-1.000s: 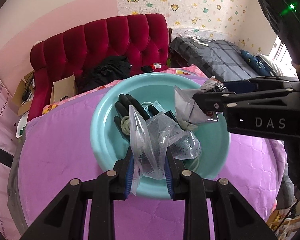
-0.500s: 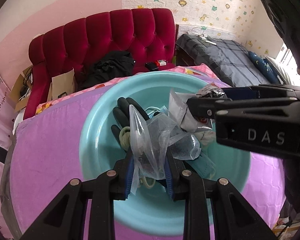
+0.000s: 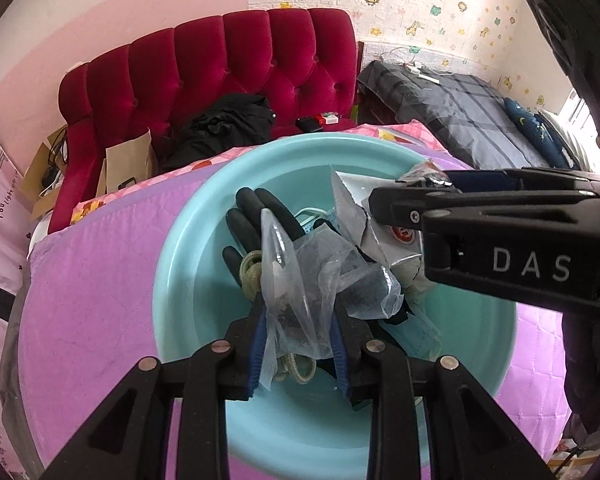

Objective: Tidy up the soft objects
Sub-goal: 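Lower and release the zip bag and snack packet into the basin with both grippers, then withdraw both grippers from the basin back over the table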

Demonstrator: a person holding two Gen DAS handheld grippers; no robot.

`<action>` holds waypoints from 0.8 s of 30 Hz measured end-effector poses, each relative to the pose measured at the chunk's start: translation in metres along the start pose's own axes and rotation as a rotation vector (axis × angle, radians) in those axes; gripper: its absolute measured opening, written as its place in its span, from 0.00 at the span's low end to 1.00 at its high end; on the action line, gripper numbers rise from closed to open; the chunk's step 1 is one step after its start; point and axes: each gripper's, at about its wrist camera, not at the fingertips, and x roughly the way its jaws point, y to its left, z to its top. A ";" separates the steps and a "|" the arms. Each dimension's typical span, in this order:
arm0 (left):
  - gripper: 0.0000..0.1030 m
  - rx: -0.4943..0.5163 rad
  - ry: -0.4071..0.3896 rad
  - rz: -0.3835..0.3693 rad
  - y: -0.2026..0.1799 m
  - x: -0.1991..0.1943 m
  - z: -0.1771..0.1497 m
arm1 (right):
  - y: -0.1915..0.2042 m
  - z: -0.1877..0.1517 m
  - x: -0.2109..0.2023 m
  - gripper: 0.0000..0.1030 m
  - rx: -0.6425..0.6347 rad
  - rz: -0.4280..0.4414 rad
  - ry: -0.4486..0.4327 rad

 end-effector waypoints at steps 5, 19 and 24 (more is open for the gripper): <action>0.99 -0.022 -0.019 0.041 0.002 0.000 -0.001 | -0.001 0.000 0.001 0.84 0.007 -0.022 -0.005; 1.00 -0.006 -0.041 0.093 0.001 -0.014 -0.008 | -0.003 -0.002 -0.018 1.00 0.009 -0.074 -0.036; 1.00 -0.020 -0.052 0.089 0.001 -0.029 -0.013 | -0.001 -0.006 -0.033 1.00 0.007 -0.092 -0.045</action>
